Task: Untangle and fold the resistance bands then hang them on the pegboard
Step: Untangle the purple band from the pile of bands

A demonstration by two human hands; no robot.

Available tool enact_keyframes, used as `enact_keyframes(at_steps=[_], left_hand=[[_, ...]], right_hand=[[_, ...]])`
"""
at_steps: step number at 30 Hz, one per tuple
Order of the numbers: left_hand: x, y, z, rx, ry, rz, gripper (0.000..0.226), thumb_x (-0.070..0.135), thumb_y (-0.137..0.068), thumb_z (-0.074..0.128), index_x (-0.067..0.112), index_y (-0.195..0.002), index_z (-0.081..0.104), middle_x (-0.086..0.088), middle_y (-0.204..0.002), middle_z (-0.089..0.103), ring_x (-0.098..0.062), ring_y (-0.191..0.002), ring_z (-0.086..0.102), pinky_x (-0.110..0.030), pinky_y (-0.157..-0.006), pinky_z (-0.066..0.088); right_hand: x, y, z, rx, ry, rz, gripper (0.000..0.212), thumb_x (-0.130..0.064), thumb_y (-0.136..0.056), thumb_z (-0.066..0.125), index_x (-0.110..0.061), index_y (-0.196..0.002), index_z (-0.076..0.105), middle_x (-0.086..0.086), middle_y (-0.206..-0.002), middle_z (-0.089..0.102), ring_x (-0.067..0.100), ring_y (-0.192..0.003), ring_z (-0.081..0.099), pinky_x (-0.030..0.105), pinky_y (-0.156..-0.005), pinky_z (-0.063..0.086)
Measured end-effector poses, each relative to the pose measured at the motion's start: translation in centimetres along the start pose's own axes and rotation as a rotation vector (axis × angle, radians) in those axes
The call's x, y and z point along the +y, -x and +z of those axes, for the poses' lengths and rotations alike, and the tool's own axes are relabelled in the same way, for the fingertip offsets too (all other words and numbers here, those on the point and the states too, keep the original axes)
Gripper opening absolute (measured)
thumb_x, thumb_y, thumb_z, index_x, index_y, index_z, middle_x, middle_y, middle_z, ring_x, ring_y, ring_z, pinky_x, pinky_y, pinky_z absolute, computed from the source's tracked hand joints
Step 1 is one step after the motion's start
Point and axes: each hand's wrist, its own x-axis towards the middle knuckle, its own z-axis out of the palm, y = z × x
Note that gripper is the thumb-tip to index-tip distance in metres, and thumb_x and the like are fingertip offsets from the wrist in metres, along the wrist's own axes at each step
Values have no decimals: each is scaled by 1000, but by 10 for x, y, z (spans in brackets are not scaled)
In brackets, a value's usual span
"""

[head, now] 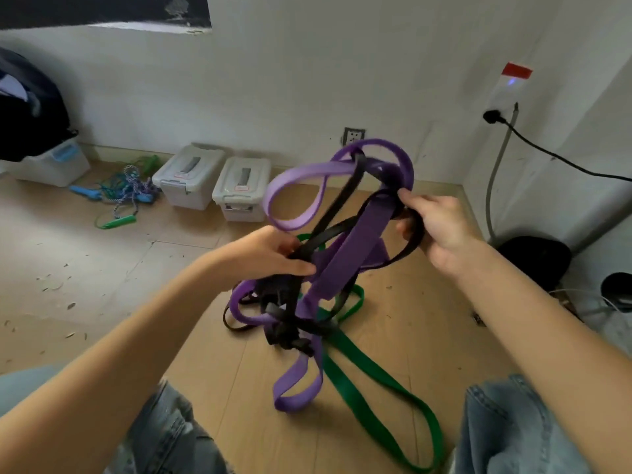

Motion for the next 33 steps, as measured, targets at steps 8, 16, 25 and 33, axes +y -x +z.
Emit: enact_keyframes(at_steps=[8, 16, 25, 33], left_hand=[[0, 4, -15, 153, 127, -128, 23, 30, -84, 64, 7, -83, 70, -16, -80, 69, -25, -71, 66, -33, -69, 56], [18, 1, -17, 185, 957, -96, 22, 16, -90, 53, -3, -100, 59, -10, -72, 68, -13, -56, 66, -23, -53, 55], [19, 4, -26, 147, 766, -45, 57, 50, -85, 48, -1, -107, 58, -11, -90, 66, -21, -79, 64, -27, -71, 54], [7, 4, 25, -79, 133, -241, 45, 49, -85, 54, 16, -115, 58, -2, -108, 67, -17, -100, 62, -20, -74, 46]], right_hand=[[25, -5, -1, -387, 868, 123, 15, -28, -92, 55, -14, -97, 58, 2, -88, 65, 14, -78, 65, 24, -66, 53], [48, 37, 25, -1077, 1231, 25, 66, -50, -76, 68, -24, -132, 46, -8, -131, 53, 8, -112, 54, 24, -91, 46], [47, 33, 38, -654, 680, -86, 7, -25, -88, 60, -20, -92, 62, -3, -85, 67, 0, -74, 65, 16, -64, 50], [9, 20, 30, -318, 341, -119, 11, -12, -90, 54, -7, -81, 58, 2, -66, 60, 12, -53, 50, 22, -50, 33]])
